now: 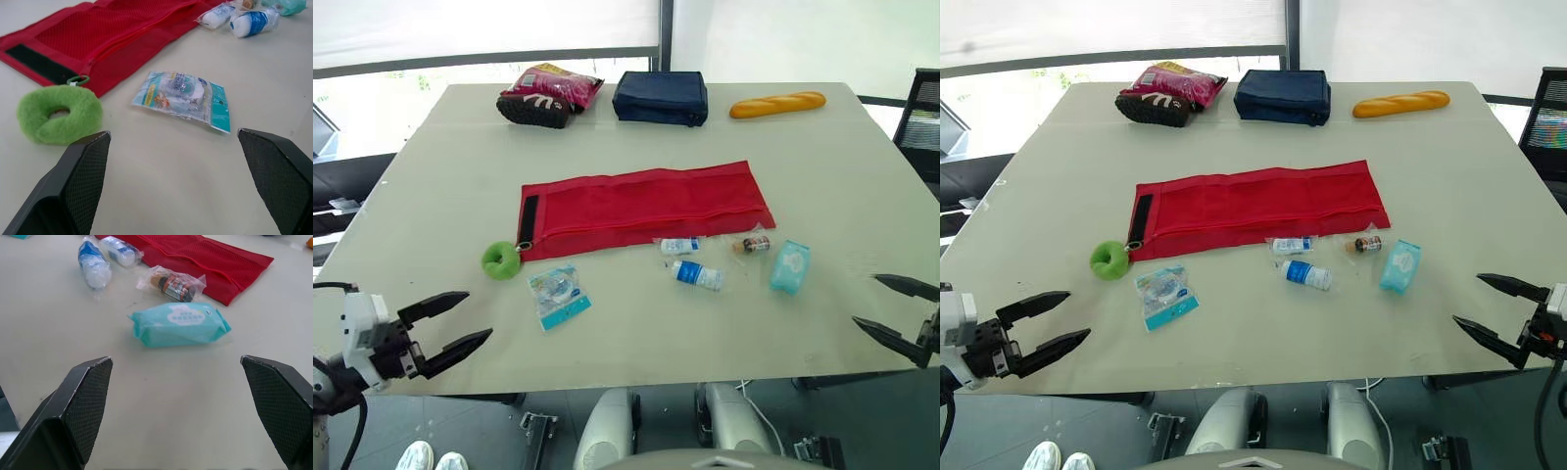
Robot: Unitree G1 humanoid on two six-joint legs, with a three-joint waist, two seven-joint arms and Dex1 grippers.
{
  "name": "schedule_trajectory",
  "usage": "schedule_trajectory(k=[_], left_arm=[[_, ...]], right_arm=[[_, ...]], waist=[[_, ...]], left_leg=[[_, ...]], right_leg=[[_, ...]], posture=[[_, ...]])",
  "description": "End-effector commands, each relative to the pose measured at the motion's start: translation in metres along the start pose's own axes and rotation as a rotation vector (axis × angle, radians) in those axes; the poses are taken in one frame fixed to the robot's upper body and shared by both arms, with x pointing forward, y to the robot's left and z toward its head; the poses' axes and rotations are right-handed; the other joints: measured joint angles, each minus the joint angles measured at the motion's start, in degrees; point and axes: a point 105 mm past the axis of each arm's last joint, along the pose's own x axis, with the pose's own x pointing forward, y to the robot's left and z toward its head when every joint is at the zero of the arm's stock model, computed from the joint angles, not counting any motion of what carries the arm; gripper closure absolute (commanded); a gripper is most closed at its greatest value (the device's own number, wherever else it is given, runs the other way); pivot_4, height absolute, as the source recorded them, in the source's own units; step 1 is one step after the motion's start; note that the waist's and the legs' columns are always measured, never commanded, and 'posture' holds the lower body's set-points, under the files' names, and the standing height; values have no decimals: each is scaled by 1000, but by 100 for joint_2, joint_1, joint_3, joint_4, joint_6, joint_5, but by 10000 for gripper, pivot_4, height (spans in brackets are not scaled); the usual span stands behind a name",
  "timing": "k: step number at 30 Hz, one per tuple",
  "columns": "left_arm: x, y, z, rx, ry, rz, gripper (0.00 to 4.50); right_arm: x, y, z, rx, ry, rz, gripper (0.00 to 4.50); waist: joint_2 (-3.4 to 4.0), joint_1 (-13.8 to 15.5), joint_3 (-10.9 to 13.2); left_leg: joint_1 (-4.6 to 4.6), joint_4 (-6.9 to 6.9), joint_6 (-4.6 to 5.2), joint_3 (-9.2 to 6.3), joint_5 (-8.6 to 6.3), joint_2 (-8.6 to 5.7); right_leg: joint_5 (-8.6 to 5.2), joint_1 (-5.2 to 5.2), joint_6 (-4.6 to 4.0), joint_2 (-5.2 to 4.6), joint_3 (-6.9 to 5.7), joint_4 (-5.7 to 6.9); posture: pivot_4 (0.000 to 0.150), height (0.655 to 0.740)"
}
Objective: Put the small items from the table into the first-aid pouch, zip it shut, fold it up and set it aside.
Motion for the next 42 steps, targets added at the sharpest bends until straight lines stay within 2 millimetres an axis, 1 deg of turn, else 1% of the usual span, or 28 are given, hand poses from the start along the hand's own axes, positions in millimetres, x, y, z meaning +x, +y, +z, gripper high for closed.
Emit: schedule_trajectory(k=[1,2,4,5,6,9,10,13,17,20,24,26,27,28,30,31,34,35,39,42], left_arm=[[6,-9,4,-50,22,-27,623],[10,-14,5,-79,20,-29,623],[18,-20,7,-122,25,-32,623],[23,-22,6,-140,55,-24,623],[26,-24,5,-149,79,-16,623],[46,-26,8,-239,111,19,623],[50,-25,9,-256,111,30,623],[59,-22,9,-323,121,69,623],[73,-24,0,-450,173,99,623],[81,-24,-1,-524,167,119,623],[91,-23,0,-598,141,135,623],[94,-23,1,-624,132,132,5949],[95,-23,0,-630,131,132,8470],[96,-22,1,-638,127,135,12242],[96,-21,1,-651,119,142,22545],[96,-20,1,-655,116,144,26147],[96,-19,4,-663,97,138,41245],[96,-18,6,-666,84,134,44306],[95,-15,17,-675,20,116,44306],[100,-21,34,-663,-50,47,44306]], right_arm=[[19,8,31,-44,-106,55,0],[28,15,40,-53,-132,91,0],[41,25,53,-61,-170,138,0],[48,31,60,-61,-195,161,0],[53,34,65,-58,-210,172,0],[81,59,95,-75,-309,284,0],[87,64,101,-77,-328,307,0],[95,71,109,-89,-336,342,0],[111,80,128,-128,-383,393,0],[119,86,142,-126,-424,410,0],[126,91,148,-117,-426,419,0],[128,93,146,-112,-406,416,0],[131,92,141,-124,-371,407,0],[132,92,137,-136,-338,401,0],[134,90,132,-148,-302,386,0],[134,89,132,-147,-296,379,0],[135,88,131,-151,-283,367,0],[135,88,131,-152,-282,365,0],[136,90,129,-151,-272,359,0],[143,89,129,-79,-265,320,0]], waist=[[-1,-11,-2],[-3,-12,-3],[-2,-5,-2],[-3,0,-2],[-3,8,-2],[-1,22,-2],[-1,23,-2],[-5,23,-4],[-5,3,-3],[1,11,-6],[6,75,-11],[7,94,-11],[7,97,-11],[7,98,-11],[6,97,-11],[5,98,-11],[5,100,-11],[5,102,-11],[4,100,-11],[-1,104,-8]], left_leg=[[2,0,0,0,0,1],[3,0,0,0,0,3],[3,0,0,0,0,4],[2,0,0,-2,0,4],[1,0,0,-5,0,4],[1,0,0,-10,0,2],[2,1,0,-10,0,2],[1,4,-1,-19,1,1],[-1,2,-2,-15,1,-6],[2,2,-1,-19,1,-6],[14,4,-3,-28,2,-7],[23,5,-3,-26,2,-10],[27,5,-3,-26,2,-11],[32,5,-2,-26,2,-11],[34,5,-3,-22,2,-12],[34,5,-3,-22,2,-12],[33,4,-3,-24,2,-12],[34,4,-3,-24,2,-11],[33,4,-3,-24,2,-10],[30,4,-3,-29,2,-10]], right_leg=[[0,0,0,0,2,0],[0,0,0,0,2,1],[0,0,0,-1,2,1],[0,0,0,-2,2,1],[0,0,0,-1,-1,1],[0,2,0,-1,-2,2],[0,2,0,0,-2,2],[1,5,0,3,-7,3],[1,6,0,-2,-1,0],[1,8,0,0,-3,2],[1,22,-1,0,-10,6],[1,30,-1,-2,-6,6],[1,36,-1,-2,-6,6],[1,41,-1,-2,-5,5],[1,43,-1,-4,-3,4],[1,43,-1,-4,-3,4],[0,42,-2,-1,-4,3],[0,43,-2,-1,-6,3],[0,43,-2,-2,-5,3],[0,41,-2,-1,-9,3]], posture=[[1500,7134],[1500,7134],[1500,7134],[1500,7134],[1500,7134],[1500,7134],[1500,7134],[1500,7134],[1500,7134],[1500,7134],[1500,7134],[1500,7134],[1500,7134],[1500,7134],[1500,7134],[1500,7134],[1500,7134],[1500,7134],[1500,7134],[1500,7134]])
